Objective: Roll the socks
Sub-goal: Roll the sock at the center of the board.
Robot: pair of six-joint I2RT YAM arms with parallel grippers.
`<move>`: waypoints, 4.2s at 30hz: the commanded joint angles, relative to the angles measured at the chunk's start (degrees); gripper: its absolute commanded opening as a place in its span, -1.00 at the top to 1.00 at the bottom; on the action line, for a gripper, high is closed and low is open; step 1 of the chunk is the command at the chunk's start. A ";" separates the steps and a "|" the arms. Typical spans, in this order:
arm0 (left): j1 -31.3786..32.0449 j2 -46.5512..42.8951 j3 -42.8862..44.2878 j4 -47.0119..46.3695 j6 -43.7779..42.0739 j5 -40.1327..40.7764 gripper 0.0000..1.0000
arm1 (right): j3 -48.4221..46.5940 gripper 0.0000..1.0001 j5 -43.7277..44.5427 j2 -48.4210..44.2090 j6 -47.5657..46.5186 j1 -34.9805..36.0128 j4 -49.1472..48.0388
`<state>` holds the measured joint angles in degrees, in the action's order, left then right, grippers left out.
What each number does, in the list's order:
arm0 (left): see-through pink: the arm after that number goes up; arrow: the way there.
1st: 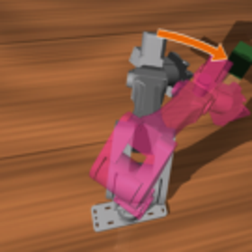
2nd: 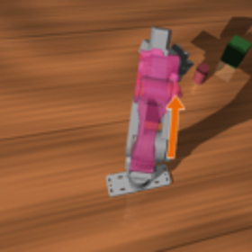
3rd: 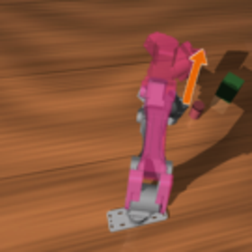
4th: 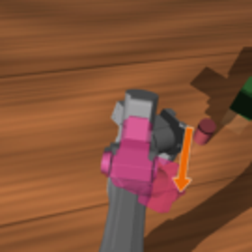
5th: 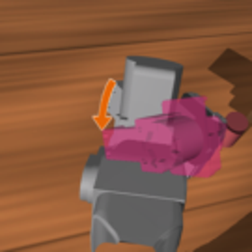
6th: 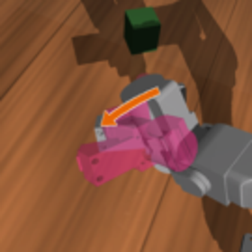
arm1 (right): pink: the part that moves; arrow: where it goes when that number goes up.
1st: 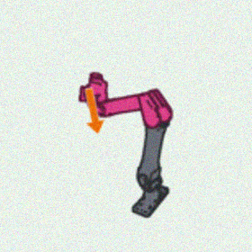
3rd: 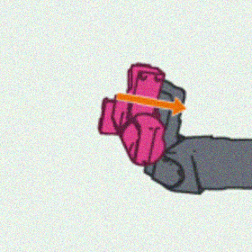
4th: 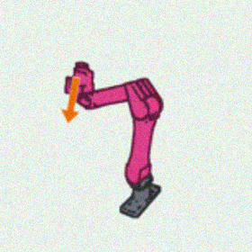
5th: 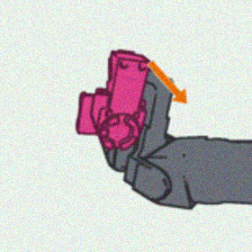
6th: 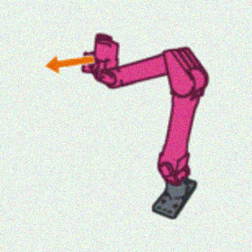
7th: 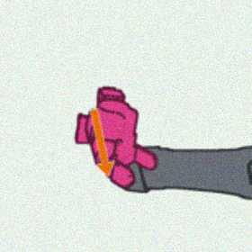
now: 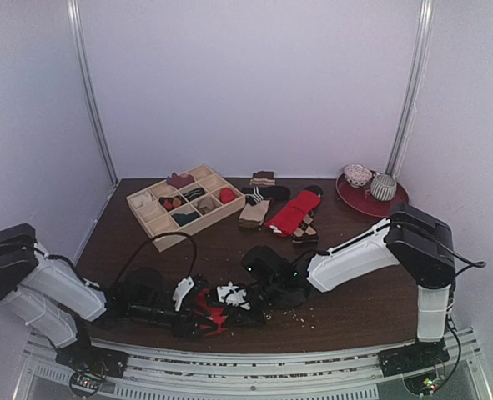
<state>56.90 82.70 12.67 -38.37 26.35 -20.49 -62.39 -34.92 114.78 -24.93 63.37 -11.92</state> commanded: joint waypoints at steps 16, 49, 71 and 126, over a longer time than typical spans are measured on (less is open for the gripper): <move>-8.24 -6.77 1.43 10.54 -3.03 7.40 0.61 | -2.03 0.68 3.51 2.05 -3.50 0.63 13.07; -8.21 3.17 2.98 5.43 -4.92 6.70 0.58 | -0.57 0.67 -0.92 9.83 29.35 0.01 20.10; 0.22 -18.55 -7.75 -3.17 -12.32 6.11 -0.22 | -2.07 0.68 -4.21 14.69 39.88 -3.03 23.98; 0.78 10.95 -2.77 -7.59 4.18 1.83 1.00 | 21.03 -0.18 21.88 -16.78 1.46 3.79 -18.12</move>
<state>58.22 91.22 10.63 -50.70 28.53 -18.41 -41.10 -16.10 96.38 -13.06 65.69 -23.68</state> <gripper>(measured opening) 0.064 0.581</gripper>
